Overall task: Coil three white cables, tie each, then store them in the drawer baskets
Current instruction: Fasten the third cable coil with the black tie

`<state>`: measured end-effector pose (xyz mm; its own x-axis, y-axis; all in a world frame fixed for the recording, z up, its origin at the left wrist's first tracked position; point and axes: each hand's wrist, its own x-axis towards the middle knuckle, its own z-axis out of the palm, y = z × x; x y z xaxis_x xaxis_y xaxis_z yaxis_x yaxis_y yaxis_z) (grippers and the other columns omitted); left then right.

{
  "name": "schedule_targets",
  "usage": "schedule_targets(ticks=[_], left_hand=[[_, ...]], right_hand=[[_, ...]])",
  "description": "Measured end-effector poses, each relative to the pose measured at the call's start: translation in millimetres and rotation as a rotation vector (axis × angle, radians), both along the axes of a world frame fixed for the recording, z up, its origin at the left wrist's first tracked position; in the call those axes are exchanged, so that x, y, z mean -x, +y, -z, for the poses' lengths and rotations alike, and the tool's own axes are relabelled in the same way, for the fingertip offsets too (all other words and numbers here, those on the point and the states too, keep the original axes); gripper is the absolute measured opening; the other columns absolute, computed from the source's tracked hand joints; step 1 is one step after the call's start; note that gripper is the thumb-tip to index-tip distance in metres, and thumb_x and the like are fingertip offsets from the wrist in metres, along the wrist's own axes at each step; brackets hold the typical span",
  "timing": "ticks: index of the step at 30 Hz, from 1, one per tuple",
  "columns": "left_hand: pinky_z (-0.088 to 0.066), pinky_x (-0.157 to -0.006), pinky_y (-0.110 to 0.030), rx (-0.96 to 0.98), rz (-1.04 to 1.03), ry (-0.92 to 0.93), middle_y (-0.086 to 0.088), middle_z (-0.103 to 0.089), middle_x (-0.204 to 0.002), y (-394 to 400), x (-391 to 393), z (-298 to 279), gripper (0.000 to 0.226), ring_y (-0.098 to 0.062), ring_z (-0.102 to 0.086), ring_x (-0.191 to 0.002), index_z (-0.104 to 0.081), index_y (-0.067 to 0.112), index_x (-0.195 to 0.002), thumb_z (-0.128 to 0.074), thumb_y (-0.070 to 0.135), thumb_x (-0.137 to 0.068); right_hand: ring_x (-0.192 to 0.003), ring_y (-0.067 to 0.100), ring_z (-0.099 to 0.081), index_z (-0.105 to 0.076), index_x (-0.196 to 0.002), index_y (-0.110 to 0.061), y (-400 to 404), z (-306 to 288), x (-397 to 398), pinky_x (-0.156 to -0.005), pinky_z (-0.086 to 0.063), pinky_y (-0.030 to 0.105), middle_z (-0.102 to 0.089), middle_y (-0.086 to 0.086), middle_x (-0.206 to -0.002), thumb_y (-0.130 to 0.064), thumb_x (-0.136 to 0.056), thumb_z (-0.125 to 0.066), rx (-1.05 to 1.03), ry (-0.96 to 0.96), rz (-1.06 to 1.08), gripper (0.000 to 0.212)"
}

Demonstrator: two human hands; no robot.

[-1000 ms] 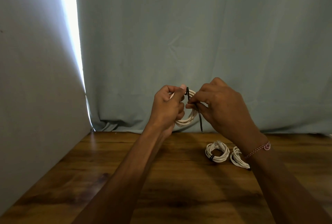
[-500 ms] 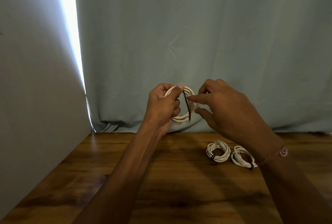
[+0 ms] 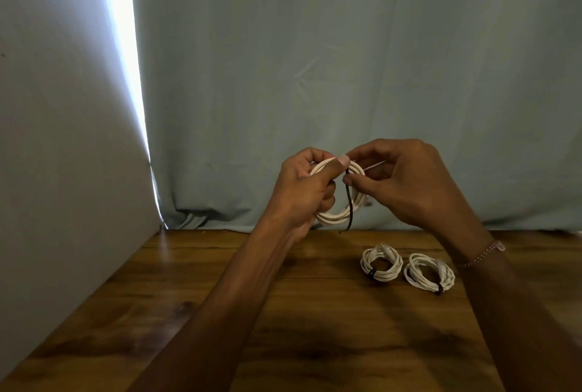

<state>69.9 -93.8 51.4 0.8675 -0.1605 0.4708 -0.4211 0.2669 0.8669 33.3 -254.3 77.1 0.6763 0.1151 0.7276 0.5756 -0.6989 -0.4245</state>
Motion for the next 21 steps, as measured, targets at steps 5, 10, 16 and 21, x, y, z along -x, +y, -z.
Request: schedule_targets(ticks=[5, 10, 16, 21], left_hand=[[-0.025, -0.041, -0.022, -0.049, 0.01, -0.018, -0.007, -0.045, -0.064, -5, 0, 4, 0.014, -0.012, -0.031, -0.047, -0.059, 0.004, -0.096, -0.068, 0.015, -0.096], [-0.025, -0.04, -0.022, -0.049, 0.023, -0.033, -0.013, -0.045, -0.073, -2, -2, 4, 0.016, -0.012, -0.03, -0.048, -0.061, 0.002, -0.1, -0.068, 0.015, -0.095], [-0.025, -0.041, -0.022, -0.053, 0.04, -0.062, -0.009, -0.044, -0.067, -1, -2, 4, 0.014, -0.013, -0.03, -0.048, -0.061, 0.002, -0.099, -0.068, 0.013, -0.095], [-0.027, -0.041, -0.022, -0.062, 0.024, -0.082, -0.008, -0.046, -0.065, 2, -2, 4, 0.02, -0.012, -0.032, -0.048, -0.062, -0.002, -0.103, -0.068, 0.015, -0.096]], right_hand=[[-0.066, 0.004, -0.064, -0.072, -0.095, -0.013, 6, 10, -10, -0.063, -0.058, 0.024, -0.068, -0.005, -0.078, -0.017, -0.077, -0.084, 0.09, -0.174, 0.094, 0.022], [-0.062, 0.018, -0.061, -0.067, -0.096, -0.011, 13, 24, -17, -0.056, -0.055, 0.036, -0.069, 0.004, -0.075, -0.026, -0.086, -0.079, 0.134, -0.383, 0.194, 0.022], [-0.059, 0.018, -0.062, -0.07, -0.103, -0.014, 20, 30, -18, -0.052, -0.052, 0.031, -0.071, 0.005, -0.074, -0.024, -0.093, -0.07, 0.121, -0.395, 0.25, 0.014], [-0.076, 0.004, -0.068, -0.078, -0.105, -0.02, 16, 18, -10, -0.073, -0.056, 0.015, -0.077, -0.006, -0.091, -0.017, -0.085, -0.077, 0.008, -0.26, 0.094, 0.02]])
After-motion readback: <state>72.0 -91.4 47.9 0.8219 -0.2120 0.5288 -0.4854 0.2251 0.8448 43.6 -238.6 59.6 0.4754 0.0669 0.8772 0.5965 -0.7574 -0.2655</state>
